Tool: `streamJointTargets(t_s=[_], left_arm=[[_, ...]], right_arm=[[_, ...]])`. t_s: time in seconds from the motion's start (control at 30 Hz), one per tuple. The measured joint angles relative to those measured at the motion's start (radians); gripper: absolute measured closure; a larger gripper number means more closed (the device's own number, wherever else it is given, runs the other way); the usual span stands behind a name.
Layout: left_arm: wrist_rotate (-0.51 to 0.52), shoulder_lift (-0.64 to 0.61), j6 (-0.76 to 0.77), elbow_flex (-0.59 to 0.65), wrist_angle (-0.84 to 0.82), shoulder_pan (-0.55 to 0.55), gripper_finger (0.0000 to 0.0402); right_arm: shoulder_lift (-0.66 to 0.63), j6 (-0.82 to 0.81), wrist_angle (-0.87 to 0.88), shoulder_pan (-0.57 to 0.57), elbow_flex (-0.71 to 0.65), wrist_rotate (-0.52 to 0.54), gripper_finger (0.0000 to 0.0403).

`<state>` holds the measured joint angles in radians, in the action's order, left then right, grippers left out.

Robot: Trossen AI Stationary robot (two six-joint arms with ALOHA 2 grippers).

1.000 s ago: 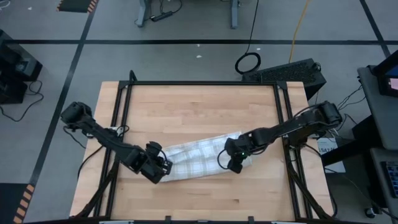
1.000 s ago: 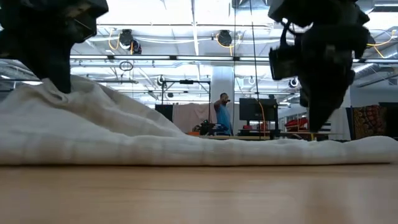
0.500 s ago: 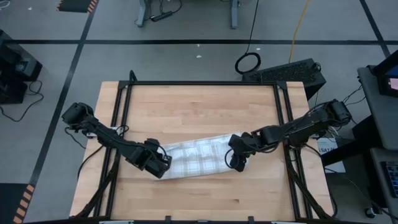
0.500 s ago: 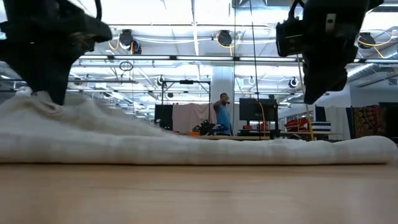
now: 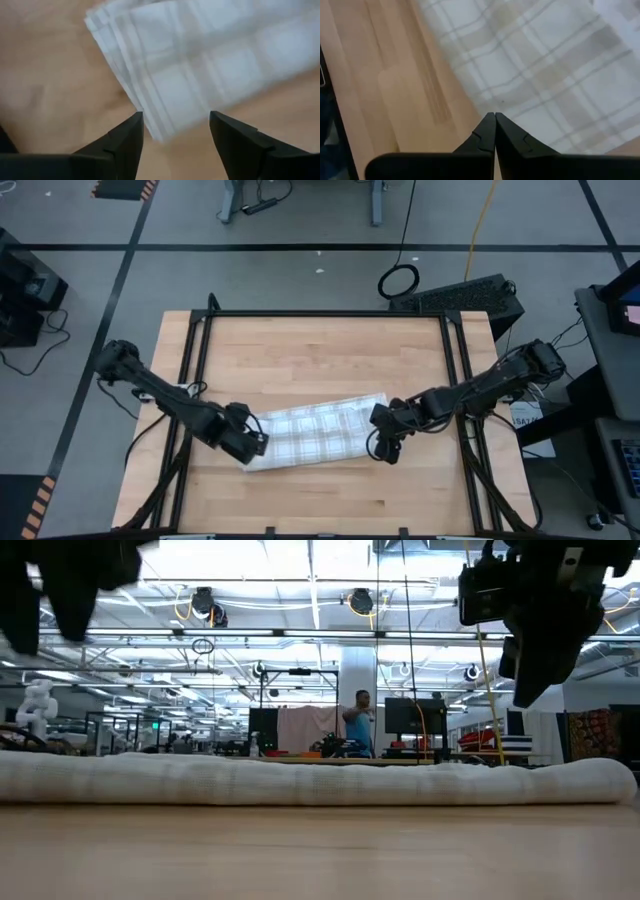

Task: Roll towel
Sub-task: Roll the white kitchen towel

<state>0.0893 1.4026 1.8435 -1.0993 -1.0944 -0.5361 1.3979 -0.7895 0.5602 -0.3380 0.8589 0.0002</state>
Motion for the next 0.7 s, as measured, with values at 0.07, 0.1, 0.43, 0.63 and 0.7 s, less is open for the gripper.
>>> streamJointTargets(t_s=[0.07,0.1,0.43,0.63,0.7], left_arm=[[0.007,-0.065,0.005,-0.026,-0.06,0.005,0.0176],[0.006,-0.1,0.002,-0.028,-0.106,0.022,0.018],[-0.058,-0.238,-0.533,0.112,-0.017,0.339,0.0244],[-0.231,-0.159,-0.698,0.238,0.106,0.452,0.0258],[-0.254,-0.133,-0.713,0.245,0.122,0.465,0.0257]], right_arm=[[0.0,-0.004,-0.004,-0.01,0.0,0.0,0.0403],[0.0,-0.007,-0.012,-0.014,0.0,0.0,0.0403],[0.0,0.006,-0.067,-0.015,-0.001,0.008,0.0403],[0.0,-0.054,-0.075,-0.024,-0.001,0.008,0.0403],[0.0,-0.061,-0.076,-0.029,-0.002,0.008,0.0403]])
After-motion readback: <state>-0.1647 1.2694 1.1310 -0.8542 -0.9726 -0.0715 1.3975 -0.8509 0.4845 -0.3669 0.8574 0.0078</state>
